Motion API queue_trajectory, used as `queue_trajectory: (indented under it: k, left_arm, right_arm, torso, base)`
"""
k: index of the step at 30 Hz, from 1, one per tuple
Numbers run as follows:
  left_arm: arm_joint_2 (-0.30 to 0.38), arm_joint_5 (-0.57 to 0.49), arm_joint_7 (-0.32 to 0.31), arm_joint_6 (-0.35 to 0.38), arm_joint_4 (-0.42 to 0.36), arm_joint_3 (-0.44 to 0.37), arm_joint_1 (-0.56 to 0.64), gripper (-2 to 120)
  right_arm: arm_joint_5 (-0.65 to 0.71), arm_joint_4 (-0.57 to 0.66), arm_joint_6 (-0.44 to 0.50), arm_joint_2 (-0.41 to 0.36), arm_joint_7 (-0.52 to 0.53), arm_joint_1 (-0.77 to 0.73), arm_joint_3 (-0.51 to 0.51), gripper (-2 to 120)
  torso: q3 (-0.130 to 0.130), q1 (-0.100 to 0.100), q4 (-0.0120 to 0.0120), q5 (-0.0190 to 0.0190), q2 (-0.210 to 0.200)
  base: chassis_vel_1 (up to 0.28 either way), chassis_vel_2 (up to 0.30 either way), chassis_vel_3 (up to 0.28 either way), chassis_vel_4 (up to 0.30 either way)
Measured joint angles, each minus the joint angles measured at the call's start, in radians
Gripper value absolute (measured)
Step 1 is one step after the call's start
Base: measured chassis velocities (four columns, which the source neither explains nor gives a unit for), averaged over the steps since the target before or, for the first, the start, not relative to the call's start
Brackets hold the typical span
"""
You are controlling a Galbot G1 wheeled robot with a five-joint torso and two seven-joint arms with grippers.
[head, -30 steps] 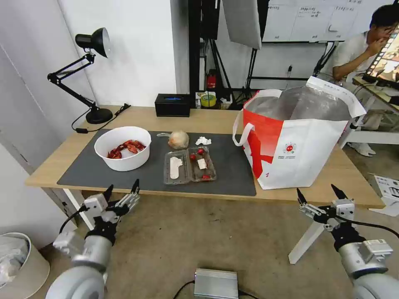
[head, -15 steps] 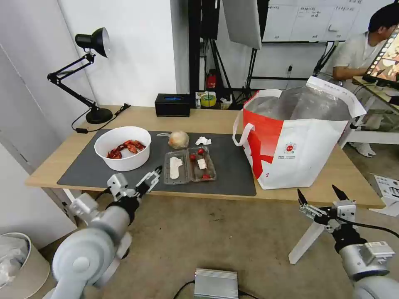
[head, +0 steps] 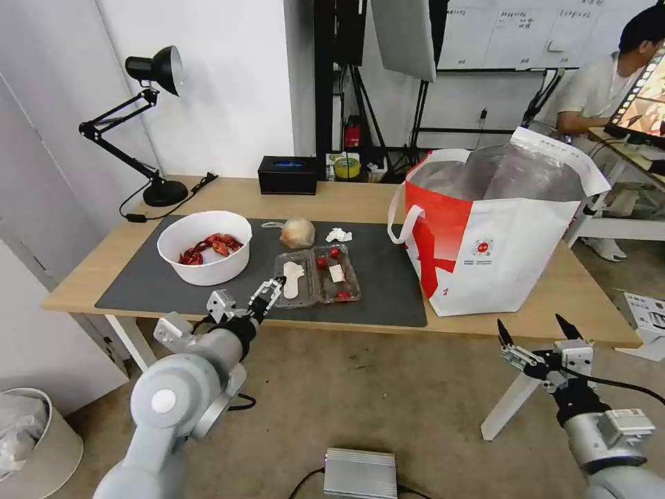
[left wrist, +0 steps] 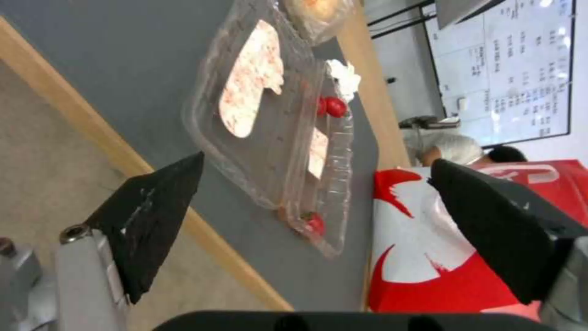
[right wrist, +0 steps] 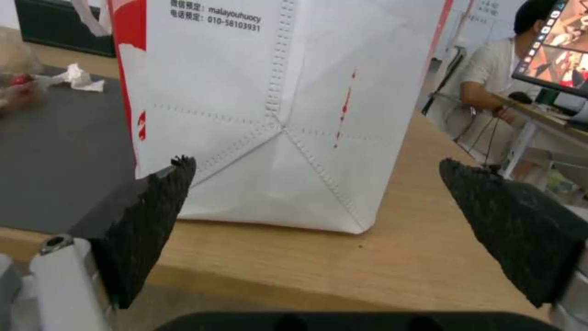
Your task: Pick up the trash from the table and place it into the takeout bag.
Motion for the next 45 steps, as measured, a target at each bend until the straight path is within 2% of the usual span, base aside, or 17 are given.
queue_trajectory:
  k: [17, 26, 45]
  left_arm:
    - [-0.094, -0.005, 0.014, -0.001, 0.046, 0.051, -0.023, 100]
    - [-0.103, -0.006, 0.039, 0.01, 0.114, 0.077, -0.06, 100]
    - [-0.095, 0.035, 0.086, 0.013, 0.199, 0.109, -0.089, 100]
  right_arm:
    - [-0.01, 0.0, 0.0, 0.029, 0.007, -0.016, 0.007, 100]
    - [-0.02, 0.003, 0.001, 0.042, 0.012, -0.024, 0.01, 100]
    - [-0.023, -0.016, 0.006, 0.049, 0.022, -0.026, 0.015, 100]
  torso:
    - [0.0, 0.0, 0.0, 0.0, 0.0]
    - [0.0, 0.0, 0.0, -0.0001, 0.0]
    - [0.0, 0.0, 0.0, -0.0002, 0.0]
  base:
    - [0.0, 0.0, 0.0, 0.0]
    - [0.0, 0.0, 0.0, 0.0]
    - [0.0, 0.0, 0.0, 0.0]
